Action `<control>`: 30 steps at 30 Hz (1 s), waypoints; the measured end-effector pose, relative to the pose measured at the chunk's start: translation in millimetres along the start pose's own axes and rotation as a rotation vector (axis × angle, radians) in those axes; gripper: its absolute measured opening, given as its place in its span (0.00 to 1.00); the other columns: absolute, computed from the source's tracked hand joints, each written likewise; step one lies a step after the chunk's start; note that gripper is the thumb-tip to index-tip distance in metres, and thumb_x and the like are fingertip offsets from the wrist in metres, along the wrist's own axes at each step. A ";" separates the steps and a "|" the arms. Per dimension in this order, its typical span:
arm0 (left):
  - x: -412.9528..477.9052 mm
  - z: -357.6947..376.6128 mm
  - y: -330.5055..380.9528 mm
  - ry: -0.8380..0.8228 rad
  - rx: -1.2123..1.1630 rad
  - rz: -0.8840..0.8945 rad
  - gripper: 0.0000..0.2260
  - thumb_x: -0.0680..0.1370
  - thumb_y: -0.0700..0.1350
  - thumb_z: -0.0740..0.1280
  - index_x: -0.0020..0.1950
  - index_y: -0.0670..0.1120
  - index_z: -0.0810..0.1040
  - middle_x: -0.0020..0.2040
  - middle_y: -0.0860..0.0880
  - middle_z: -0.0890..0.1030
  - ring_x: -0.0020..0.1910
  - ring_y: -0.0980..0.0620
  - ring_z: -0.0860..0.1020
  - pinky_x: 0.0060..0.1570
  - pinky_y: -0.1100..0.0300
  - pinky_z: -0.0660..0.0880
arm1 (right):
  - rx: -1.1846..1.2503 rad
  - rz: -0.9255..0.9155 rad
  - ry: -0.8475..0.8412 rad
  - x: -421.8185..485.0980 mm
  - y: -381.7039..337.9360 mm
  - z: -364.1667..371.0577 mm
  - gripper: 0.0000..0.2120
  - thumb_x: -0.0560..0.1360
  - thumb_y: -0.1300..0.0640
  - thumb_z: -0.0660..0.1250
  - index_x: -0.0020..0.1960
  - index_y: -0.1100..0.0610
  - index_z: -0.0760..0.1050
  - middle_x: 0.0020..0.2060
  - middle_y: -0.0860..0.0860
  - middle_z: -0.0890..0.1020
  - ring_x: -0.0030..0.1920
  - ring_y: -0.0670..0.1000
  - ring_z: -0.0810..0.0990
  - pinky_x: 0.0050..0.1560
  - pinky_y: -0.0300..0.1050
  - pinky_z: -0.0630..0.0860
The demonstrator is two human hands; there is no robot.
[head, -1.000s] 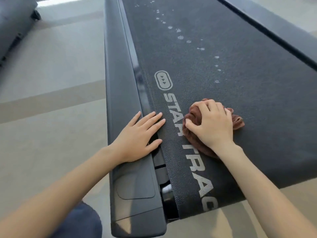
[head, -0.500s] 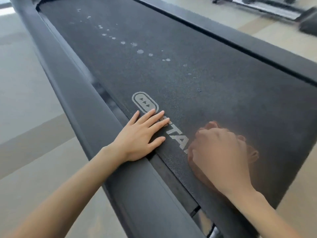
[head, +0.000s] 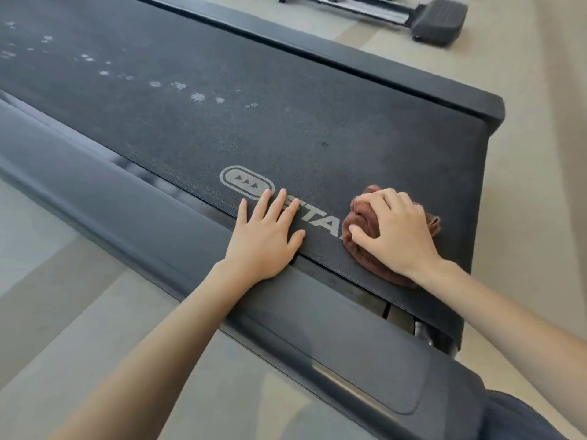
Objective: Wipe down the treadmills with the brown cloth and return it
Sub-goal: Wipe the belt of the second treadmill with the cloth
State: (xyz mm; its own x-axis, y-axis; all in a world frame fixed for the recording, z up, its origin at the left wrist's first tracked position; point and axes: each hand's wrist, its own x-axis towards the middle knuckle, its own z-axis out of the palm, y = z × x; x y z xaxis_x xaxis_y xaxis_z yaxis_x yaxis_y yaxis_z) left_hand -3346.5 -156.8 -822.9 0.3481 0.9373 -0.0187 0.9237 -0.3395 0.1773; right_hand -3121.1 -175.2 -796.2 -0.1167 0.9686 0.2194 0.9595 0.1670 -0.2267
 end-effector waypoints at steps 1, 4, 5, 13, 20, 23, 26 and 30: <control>-0.3 -0.1 0.3 -0.005 0.002 0.000 0.26 0.80 0.59 0.47 0.77 0.53 0.48 0.78 0.51 0.47 0.76 0.49 0.43 0.72 0.42 0.42 | -0.001 -0.007 0.004 -15.7 1.0 -3.0 0.18 0.72 0.43 0.66 0.59 0.50 0.74 0.53 0.49 0.75 0.55 0.54 0.72 0.54 0.53 0.67; -2.6 -1.4 1.7 -0.012 0.007 -0.008 0.26 0.80 0.58 0.47 0.77 0.52 0.48 0.78 0.50 0.47 0.76 0.49 0.43 0.72 0.42 0.43 | 0.004 -0.003 0.022 -50.2 2.6 -8.3 0.19 0.71 0.42 0.63 0.59 0.49 0.74 0.53 0.48 0.75 0.55 0.53 0.72 0.55 0.52 0.66; -3.4 -2.5 1.8 -0.017 0.008 -0.010 0.26 0.81 0.58 0.47 0.77 0.52 0.48 0.78 0.50 0.47 0.76 0.48 0.43 0.72 0.42 0.43 | 0.009 0.001 0.021 -51.7 2.2 -7.9 0.19 0.70 0.42 0.63 0.58 0.49 0.74 0.52 0.48 0.76 0.55 0.53 0.72 0.54 0.51 0.66; -4.7 -4.6 2.3 -0.003 -0.012 -0.013 0.26 0.81 0.58 0.47 0.77 0.52 0.47 0.78 0.50 0.46 0.76 0.48 0.43 0.73 0.44 0.42 | -0.007 0.085 0.118 39.8 -8.8 25.4 0.15 0.71 0.42 0.65 0.54 0.48 0.75 0.53 0.50 0.76 0.56 0.56 0.72 0.56 0.53 0.65; -5.3 0.2 3.3 0.050 -0.014 -0.023 0.26 0.80 0.58 0.48 0.77 0.53 0.49 0.78 0.51 0.47 0.76 0.49 0.42 0.72 0.45 0.40 | -0.037 0.031 0.133 130.5 -1.1 49.7 0.17 0.71 0.42 0.63 0.55 0.50 0.74 0.54 0.54 0.76 0.57 0.59 0.71 0.56 0.55 0.66; -6.1 -3.4 1.2 0.028 -0.012 -0.027 0.26 0.80 0.59 0.48 0.77 0.54 0.47 0.78 0.51 0.45 0.76 0.50 0.40 0.72 0.46 0.38 | -0.003 -0.003 0.110 175.2 -1.0 55.3 0.17 0.72 0.43 0.64 0.55 0.52 0.73 0.55 0.56 0.76 0.58 0.60 0.71 0.57 0.55 0.66; -7.2 -6.1 1.0 0.026 -0.021 -0.013 0.26 0.80 0.59 0.48 0.77 0.55 0.47 0.78 0.53 0.45 0.76 0.51 0.40 0.73 0.47 0.38 | 0.014 -0.028 0.078 210.2 -4.8 60.5 0.18 0.72 0.43 0.64 0.56 0.53 0.73 0.55 0.57 0.76 0.59 0.61 0.71 0.57 0.56 0.67; -8.5 -13.1 -12.3 -0.035 -0.038 0.038 0.25 0.77 0.61 0.41 0.75 0.61 0.47 0.77 0.58 0.45 0.75 0.56 0.39 0.73 0.53 0.36 | 0.031 -0.111 0.077 197.7 1.3 56.9 0.18 0.72 0.44 0.64 0.57 0.54 0.75 0.56 0.56 0.77 0.57 0.60 0.72 0.57 0.55 0.67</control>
State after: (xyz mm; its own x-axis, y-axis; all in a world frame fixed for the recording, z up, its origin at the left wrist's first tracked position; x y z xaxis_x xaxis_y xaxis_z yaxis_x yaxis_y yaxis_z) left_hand -3362.8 -159.6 -812.1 0.3890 0.9201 -0.0451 0.9031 -0.3711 0.2162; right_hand -3157.5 26.9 -807.1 -0.2008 0.9271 0.3165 0.9331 0.2793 -0.2263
